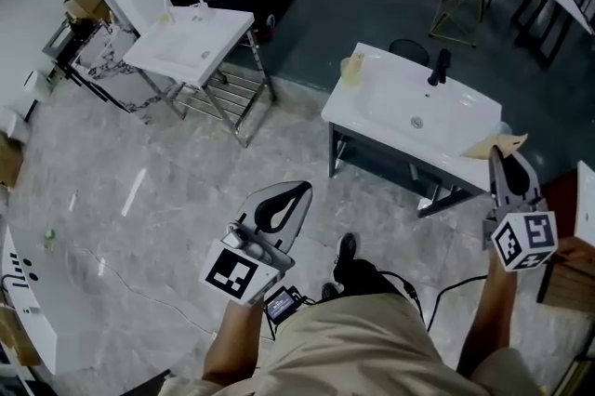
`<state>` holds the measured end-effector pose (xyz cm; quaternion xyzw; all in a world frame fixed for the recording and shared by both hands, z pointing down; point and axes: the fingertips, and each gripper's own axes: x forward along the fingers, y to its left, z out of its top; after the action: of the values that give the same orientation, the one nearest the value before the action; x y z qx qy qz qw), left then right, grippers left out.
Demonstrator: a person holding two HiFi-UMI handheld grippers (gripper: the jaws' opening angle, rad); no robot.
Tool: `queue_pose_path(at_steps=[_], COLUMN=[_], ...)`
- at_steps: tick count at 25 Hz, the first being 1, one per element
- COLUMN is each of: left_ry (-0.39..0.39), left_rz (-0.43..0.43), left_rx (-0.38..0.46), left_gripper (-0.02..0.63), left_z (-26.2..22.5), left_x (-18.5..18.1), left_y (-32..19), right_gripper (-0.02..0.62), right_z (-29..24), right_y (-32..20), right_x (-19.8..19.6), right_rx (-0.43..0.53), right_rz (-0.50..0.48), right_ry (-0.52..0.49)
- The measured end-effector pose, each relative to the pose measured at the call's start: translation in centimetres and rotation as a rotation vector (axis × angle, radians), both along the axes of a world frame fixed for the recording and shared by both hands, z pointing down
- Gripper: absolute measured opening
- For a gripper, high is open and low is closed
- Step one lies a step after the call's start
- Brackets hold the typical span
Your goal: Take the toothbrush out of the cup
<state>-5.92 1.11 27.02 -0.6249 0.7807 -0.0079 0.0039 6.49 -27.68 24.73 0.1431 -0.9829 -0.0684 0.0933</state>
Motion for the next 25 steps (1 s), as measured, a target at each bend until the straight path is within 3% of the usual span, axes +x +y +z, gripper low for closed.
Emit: queue_pose_path(at_steps=[7, 11, 15, 25], left_ry=[0.016, 0.005, -0.005, 0.046], left_rz=[0.004, 0.051, 0.082, 0.227], left_rx=[-0.071, -0.127, -0.131, -0.160], left_gripper=[0.007, 0.006, 0.006, 0.008], left_z=[2.8, 3.8, 4.5, 7.4], left_x=[-7.7, -12.4, -17.0, -23.5], left_y=[-0.7, -3.0, -5.9, -14.2], right_gripper=[0.035, 0.037, 0.035, 0.035], right_z=[2.7, 4.3, 4.6, 2.9], right_y=[-0.4, -1.3, -2.0, -2.6], right_x=[-8.3, -13.2, -17.2, -20.2], right_rx=[-0.030, -0.072, -0.084, -0.117], right_rz=[-0.011, -0.004, -0.004, 0.105], right_ry=[0.001, -0.003, -0.008, -0.021])
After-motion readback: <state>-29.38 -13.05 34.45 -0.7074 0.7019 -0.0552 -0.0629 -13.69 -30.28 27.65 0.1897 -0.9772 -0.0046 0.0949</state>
